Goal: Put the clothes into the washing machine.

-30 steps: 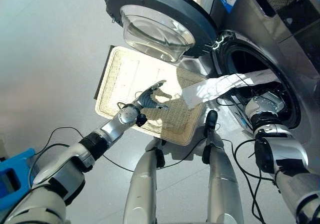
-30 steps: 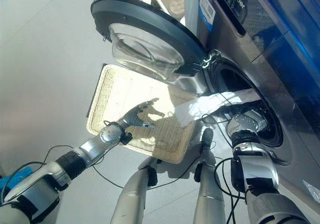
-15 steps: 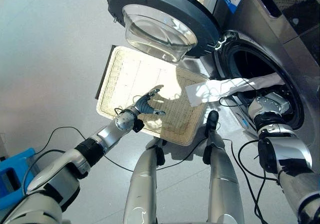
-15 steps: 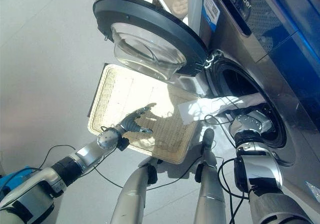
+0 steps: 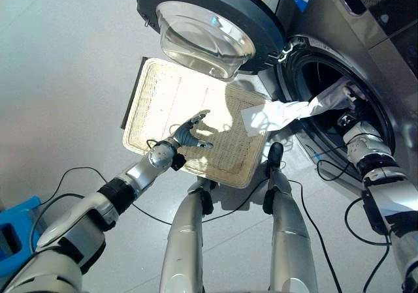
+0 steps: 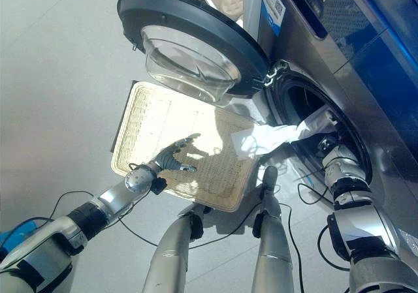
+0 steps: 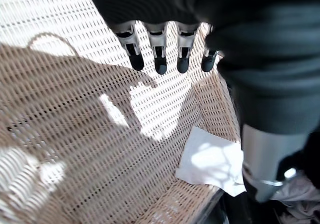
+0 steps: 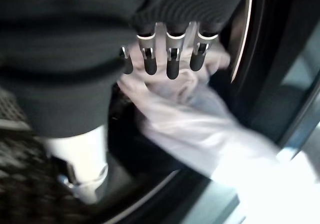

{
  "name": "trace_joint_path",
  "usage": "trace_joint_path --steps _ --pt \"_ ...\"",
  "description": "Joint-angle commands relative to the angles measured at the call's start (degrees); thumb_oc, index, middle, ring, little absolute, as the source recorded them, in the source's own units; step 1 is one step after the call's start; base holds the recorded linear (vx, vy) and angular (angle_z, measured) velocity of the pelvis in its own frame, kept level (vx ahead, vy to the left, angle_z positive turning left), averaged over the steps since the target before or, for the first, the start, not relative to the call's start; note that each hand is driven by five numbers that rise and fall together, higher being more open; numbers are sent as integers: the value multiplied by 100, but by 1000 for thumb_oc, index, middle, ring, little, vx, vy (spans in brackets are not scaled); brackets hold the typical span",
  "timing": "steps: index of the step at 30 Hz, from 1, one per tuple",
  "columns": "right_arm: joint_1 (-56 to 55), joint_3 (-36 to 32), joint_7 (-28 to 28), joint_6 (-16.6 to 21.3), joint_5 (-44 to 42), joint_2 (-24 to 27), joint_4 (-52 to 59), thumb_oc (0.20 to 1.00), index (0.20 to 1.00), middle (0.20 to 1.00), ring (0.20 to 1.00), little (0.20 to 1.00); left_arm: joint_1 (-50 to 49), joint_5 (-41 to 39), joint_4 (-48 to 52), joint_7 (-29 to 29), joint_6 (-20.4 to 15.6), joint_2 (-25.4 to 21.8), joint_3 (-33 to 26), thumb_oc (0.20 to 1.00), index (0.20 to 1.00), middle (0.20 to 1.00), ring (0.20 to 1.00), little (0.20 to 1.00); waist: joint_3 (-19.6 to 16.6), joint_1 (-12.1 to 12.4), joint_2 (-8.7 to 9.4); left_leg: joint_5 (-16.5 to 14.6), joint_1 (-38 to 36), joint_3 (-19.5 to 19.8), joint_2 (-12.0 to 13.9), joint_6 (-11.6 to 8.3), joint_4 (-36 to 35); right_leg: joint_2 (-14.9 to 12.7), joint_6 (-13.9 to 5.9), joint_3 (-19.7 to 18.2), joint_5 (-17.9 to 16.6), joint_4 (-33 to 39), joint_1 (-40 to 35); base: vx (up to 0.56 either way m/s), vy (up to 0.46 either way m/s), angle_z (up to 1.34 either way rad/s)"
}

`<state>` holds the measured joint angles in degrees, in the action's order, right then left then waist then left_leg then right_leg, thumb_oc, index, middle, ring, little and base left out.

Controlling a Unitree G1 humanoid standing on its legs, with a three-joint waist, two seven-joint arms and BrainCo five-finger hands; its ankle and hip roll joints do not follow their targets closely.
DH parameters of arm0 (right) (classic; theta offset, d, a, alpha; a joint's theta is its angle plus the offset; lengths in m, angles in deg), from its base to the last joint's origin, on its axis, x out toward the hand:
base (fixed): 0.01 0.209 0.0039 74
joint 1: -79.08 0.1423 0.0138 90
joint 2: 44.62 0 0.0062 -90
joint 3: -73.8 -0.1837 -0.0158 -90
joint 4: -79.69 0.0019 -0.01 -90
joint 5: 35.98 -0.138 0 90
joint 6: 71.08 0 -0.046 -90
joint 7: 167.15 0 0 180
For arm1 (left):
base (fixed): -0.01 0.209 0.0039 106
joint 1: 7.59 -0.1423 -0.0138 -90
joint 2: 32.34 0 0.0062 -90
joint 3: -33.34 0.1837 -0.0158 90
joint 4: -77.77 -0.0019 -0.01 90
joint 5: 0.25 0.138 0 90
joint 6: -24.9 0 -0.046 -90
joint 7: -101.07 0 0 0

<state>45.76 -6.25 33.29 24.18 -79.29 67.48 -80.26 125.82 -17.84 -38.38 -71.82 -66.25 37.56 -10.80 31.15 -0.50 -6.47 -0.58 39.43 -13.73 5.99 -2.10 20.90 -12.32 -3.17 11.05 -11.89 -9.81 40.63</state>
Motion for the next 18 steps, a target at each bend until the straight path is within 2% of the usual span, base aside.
trace_joint_path --steps 1,4,11,15,17,18 --pt "382 190 298 -452 191 555 -142 1000 1000 1000 1000 1000 -17 132 159 30 -279 -5 -313 1000 1000 1000 1000 1000 -136 164 -140 -101 -193 -244 -364 -147 -402 -113 -550 598 891 -1045 67 0 0 0" --pt "384 213 514 -590 371 518 -145 1000 1000 1000 1000 1000 -20 156 192 11 -281 1 -312 1000 1000 1000 1000 1000 -136 176 -154 -113 -171 -225 -380 -145 -399 -119 -556 591 886 -1046 92 0 0 0" --pt "314 171 788 -613 735 407 -76 1000 1000 1000 1000 1000 -60 211 251 26 -240 42 -347 1000 1000 1000 1000 1000 -136 183 -150 -133 -148 -200 -388 -137 -381 -118 -566 570 903 -1098 133 0 2 1" --pt "-146 469 1773 -564 2866 58 407 1000 1000 1000 1000 1000 -192 356 279 121 -278 180 -435 1000 1000 1000 1000 1000 -136 114 -127 -133 -98 -253 -367 -110 -413 -88 -587 526 887 -1105 229 0 4 1" --pt "-204 492 1868 -558 3141 29 457 1000 1000 1000 1000 1000 -214 365 283 138 -284 191 -437 1000 1000 1000 1000 1000 -136 103 -125 -131 -99 -259 -365 -106 -414 -87 -590 519 884 -1106 234 0 0 0" --pt "-346 768 2058 -717 3720 -3 692 1000 1000 1000 1000 1000 -283 445 294 183 -291 253 -477 1000 1000 1000 1000 1000 -136 69 -114 -129 -83 -281 -357 -103 -427 -76 -599 500 881 -1089 262 0 0 0"
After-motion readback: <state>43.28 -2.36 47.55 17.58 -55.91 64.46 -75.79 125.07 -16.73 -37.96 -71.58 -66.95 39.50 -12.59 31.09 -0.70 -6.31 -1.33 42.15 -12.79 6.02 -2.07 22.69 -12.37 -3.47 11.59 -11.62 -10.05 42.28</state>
